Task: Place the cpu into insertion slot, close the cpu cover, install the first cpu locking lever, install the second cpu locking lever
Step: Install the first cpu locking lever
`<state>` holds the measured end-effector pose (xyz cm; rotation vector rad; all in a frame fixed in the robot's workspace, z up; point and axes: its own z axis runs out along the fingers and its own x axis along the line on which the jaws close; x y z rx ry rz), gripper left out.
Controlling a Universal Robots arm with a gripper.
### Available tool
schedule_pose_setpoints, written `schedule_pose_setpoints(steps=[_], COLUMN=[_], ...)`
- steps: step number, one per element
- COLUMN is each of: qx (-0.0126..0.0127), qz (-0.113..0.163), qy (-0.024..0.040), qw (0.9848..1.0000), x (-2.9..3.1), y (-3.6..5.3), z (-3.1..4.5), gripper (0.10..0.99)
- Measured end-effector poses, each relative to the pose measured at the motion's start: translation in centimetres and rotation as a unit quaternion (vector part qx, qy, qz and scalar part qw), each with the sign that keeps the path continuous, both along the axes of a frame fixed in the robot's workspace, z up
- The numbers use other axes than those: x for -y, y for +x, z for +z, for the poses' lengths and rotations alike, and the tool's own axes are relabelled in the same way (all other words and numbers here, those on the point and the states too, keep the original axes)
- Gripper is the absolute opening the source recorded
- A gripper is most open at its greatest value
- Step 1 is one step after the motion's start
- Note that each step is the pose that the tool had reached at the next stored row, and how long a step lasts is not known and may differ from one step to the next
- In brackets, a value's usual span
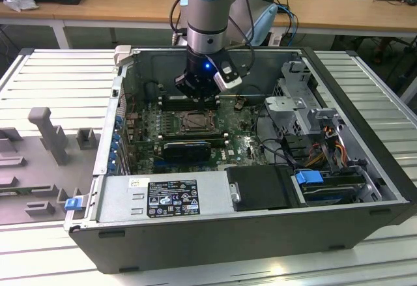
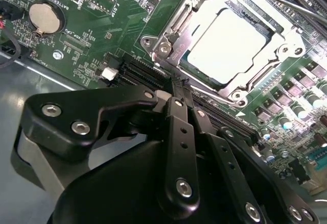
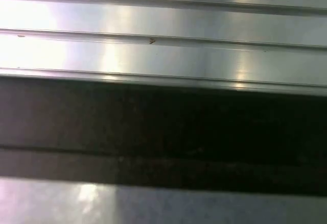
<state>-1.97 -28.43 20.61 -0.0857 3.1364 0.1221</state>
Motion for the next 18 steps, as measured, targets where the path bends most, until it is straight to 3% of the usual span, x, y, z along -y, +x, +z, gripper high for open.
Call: schedule_pose_setpoints(steps=[7, 13, 15, 18], qx=[-0.0001, 0.0000, 0.0001, 0.0000], qz=[0.000, 0.000, 0.000, 0.000], qy=[-0.0056, -0.0031, -0.0015, -0.0014], qw=[1.0000, 1.0000, 1.0000, 1.0000], x=[0.01, 0.00, 0.00, 0.00], y=[0.03, 0.08, 0.08, 0.08], z=[-0.24, -0.49, -0.38, 0.37], gripper=[0.106, 0.106, 0.106, 0.106])
